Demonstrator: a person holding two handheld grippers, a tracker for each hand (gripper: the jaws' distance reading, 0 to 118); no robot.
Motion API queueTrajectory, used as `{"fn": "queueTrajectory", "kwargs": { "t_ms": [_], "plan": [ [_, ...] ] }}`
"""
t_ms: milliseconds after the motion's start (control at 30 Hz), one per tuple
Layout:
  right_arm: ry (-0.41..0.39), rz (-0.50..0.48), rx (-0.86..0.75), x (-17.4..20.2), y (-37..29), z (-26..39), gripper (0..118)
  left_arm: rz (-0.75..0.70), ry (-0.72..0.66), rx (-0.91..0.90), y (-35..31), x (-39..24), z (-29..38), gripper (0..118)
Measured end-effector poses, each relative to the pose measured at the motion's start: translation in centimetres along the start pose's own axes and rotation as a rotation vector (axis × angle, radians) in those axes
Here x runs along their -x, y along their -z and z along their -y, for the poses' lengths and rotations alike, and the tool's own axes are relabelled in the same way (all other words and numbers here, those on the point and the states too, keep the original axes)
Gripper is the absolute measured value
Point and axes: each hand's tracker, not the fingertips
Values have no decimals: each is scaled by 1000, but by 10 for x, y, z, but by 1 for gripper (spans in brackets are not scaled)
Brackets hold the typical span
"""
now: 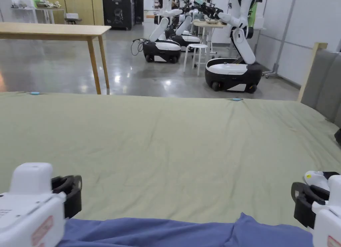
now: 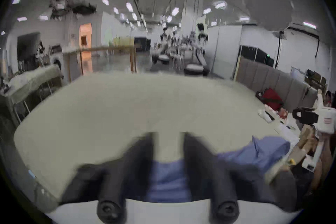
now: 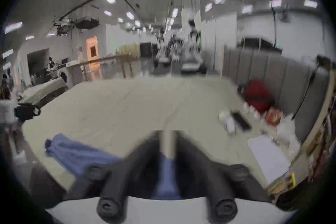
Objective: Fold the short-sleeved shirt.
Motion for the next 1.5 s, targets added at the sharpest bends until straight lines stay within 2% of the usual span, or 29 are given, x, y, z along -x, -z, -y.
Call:
{"fn": "queueTrajectory", "kwargs": {
  "t_ms": [33,133,367,433,533,767,900,1033,1100,1133,1167,1200,1233,1267,1367,1500],
  "plan": [
    [8,-6,-29,10,-2,-1,1,-61,16,-68,-5,-12,0,0],
    [36,9,-94,40,-10,-4,1,-119,53,-183,-11,-34,8,0],
    [0,16,-116,56,-6,-2,1,-106,34,-143,-8,-12,14,0],
    [-21,27,-137,59,-8,-3,1,-42,-53,-26,-1,13,8,0],
    [-47,28,-156,64,-13,-5,1,136,-249,156,15,66,6,0],
    [-62,10,-170,78,-15,0,1,289,-519,532,65,176,44,0],
    [-61,-9,-134,85,-13,8,1,291,-558,677,75,207,68,0],
    [-48,-19,-102,89,-7,13,1,330,-598,721,87,226,87,1],
    [-46,-23,-92,92,-7,12,1,341,-603,711,91,230,92,9],
    [-48,-21,-87,93,-6,13,1,388,-599,712,95,230,95,19],
    [-50,-21,-82,94,-6,13,1,398,-597,717,95,224,95,48],
    [-53,-21,-78,95,-7,12,1,393,-606,711,98,222,98,82],
    [-54,-21,-75,95,-7,12,1,415,-606,725,101,219,101,107],
    [-53,-19,-74,95,-7,12,1,455,-624,741,105,217,106,111],
    [-42,-20,-65,92,-9,11,1,507,-731,772,120,221,123,110],
    [-34,-13,-58,89,-10,11,1,542,-748,767,126,209,120,109]
  ]
}}
